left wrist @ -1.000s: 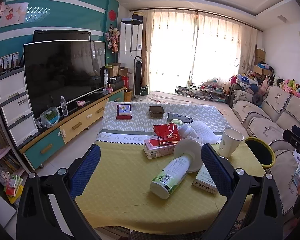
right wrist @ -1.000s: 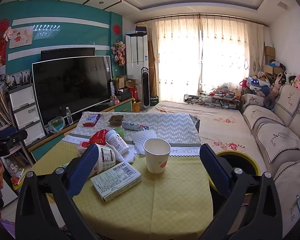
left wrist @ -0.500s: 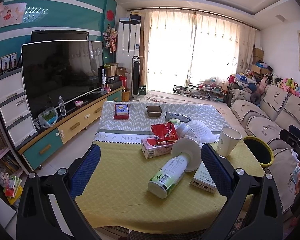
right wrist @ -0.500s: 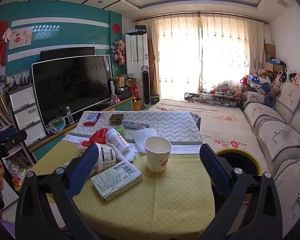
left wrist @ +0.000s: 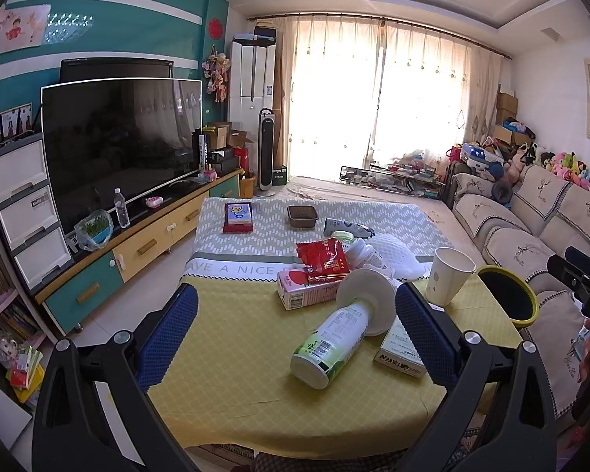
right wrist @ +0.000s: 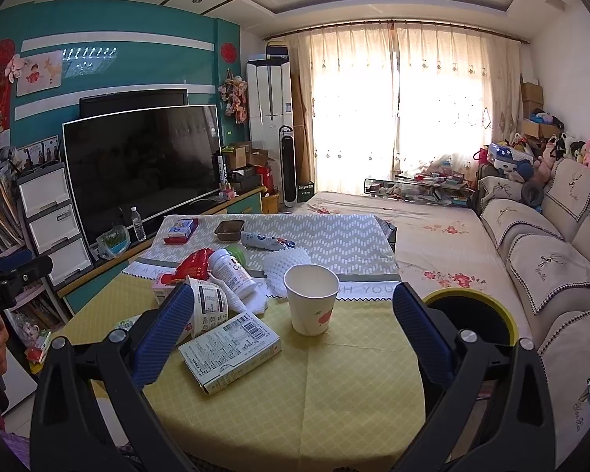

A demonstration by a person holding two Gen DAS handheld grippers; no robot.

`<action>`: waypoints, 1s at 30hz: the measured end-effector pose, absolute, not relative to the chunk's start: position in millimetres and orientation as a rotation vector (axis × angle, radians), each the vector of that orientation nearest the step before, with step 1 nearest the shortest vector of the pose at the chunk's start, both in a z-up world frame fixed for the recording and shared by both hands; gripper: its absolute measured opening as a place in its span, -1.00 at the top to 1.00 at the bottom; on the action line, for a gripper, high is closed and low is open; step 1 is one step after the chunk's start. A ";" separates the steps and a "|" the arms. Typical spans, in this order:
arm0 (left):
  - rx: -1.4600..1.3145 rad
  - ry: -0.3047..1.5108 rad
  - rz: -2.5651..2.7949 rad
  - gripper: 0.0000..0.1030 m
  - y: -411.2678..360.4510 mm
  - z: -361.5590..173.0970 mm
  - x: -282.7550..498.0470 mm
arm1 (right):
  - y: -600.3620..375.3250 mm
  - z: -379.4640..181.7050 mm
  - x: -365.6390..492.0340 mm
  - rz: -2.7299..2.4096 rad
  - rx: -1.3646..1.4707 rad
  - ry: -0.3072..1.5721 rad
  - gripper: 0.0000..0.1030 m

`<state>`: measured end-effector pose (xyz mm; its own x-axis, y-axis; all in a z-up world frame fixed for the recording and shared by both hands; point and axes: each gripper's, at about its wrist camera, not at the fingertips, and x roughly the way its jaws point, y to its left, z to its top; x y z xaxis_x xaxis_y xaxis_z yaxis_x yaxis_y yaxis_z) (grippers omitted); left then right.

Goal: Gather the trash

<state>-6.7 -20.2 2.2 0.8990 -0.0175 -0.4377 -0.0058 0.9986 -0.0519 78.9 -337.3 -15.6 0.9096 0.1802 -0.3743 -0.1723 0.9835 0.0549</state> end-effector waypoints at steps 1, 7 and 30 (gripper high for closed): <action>-0.052 0.454 -0.006 -0.93 -20.0 2.5 -6.8 | -337.4 -15.7 79.0 0.182 0.022 0.389 -0.86; -0.051 0.457 -0.006 -0.93 -20.4 1.6 -5.9 | -336.5 -16.6 80.5 0.181 0.024 0.394 -0.86; -0.045 0.468 -0.006 -0.93 -21.7 -0.6 -3.3 | -336.8 -22.2 84.1 0.178 0.029 0.401 -0.86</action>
<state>-3.3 -21.7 -0.6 0.8924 -0.0162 -0.4509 -0.0047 0.9990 -0.0450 84.1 -336.8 -22.2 0.9051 0.1782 -0.3861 -0.1669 0.9840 0.0630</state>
